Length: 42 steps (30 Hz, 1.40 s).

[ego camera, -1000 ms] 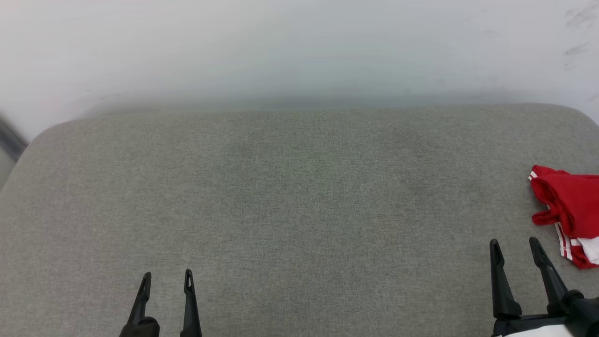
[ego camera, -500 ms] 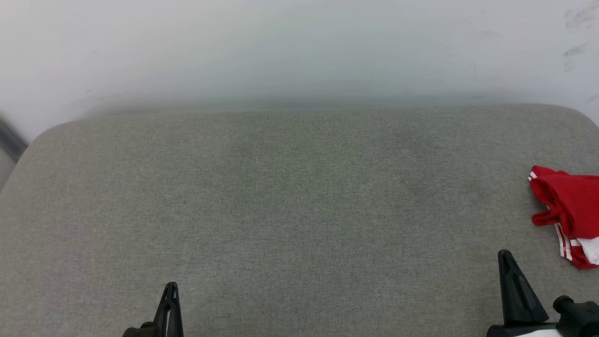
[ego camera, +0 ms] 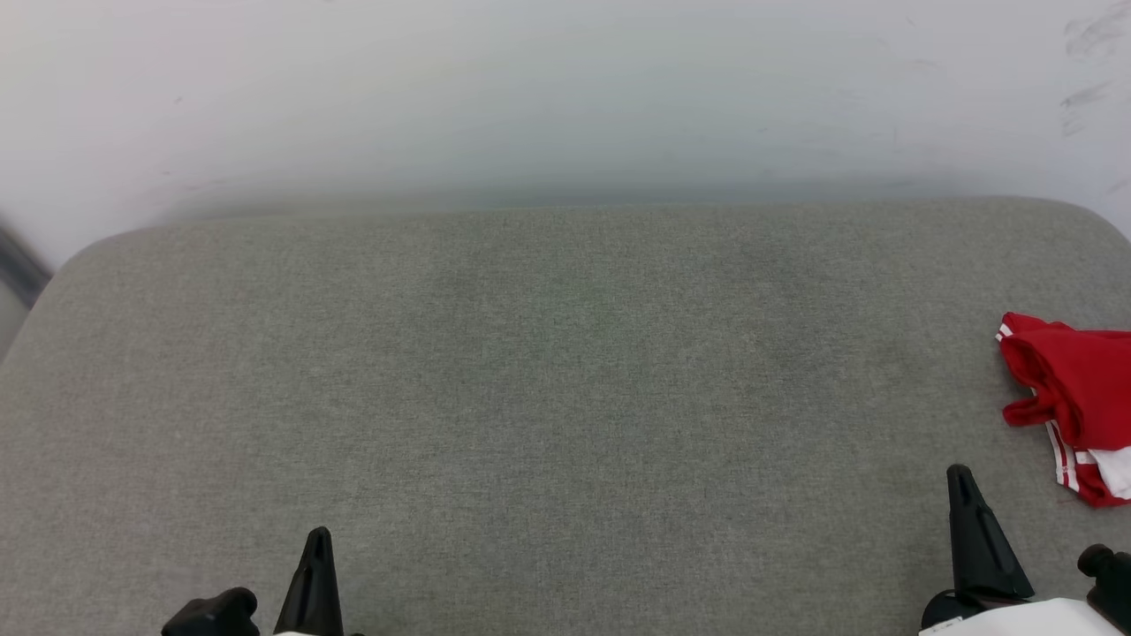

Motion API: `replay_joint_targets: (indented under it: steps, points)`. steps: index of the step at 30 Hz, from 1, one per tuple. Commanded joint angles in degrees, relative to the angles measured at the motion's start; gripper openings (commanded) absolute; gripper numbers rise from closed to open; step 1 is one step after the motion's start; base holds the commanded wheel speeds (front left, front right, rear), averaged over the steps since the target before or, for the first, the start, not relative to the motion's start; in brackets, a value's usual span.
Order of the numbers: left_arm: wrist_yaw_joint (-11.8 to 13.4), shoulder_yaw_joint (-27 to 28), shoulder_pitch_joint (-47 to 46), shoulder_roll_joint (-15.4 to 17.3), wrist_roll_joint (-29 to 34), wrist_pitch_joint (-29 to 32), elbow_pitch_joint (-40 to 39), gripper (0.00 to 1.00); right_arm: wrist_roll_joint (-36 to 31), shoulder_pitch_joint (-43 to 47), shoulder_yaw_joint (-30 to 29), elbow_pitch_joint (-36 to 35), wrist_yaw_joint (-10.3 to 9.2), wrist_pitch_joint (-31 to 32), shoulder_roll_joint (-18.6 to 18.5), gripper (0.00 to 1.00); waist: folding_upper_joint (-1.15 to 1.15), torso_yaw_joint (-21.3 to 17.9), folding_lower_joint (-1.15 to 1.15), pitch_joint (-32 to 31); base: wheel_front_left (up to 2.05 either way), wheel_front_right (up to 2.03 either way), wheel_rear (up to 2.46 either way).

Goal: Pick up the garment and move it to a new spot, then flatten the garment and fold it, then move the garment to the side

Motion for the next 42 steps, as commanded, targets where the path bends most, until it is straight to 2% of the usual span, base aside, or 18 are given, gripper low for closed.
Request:
replay_joint_targets:
  steps: [1, 19, 42]
  points:
    - [-0.4, 0.4, -1.7, 0.5, -2.3, 0.3, -0.4, 0.0, 2.3, -1.6, 0.1, -0.3, -0.01, 0.3, -0.6, 0.0, 0.0, 0.0, 0.0, 0.0, 0.0, 0.0, 0.0]
    - [-3.1, 1.3, -5.4, 1.1, -19.9, 3.6, 2.4, 0.0, 19.0, -4.5, 0.2, 2.1, -0.01, 3.7, -1.1, 0.0, 0.0, -0.2, 0.0, -0.1, 0.0, 0.0, 0.0]
    - [-5.9, 3.0, -9.0, 1.3, -37.5, 7.5, 4.9, 0.0, 35.9, -7.6, -0.1, 4.7, -0.01, 7.7, -1.3, 0.0, 0.0, -0.3, 0.0, -0.2, 0.0, 0.0, 0.0]
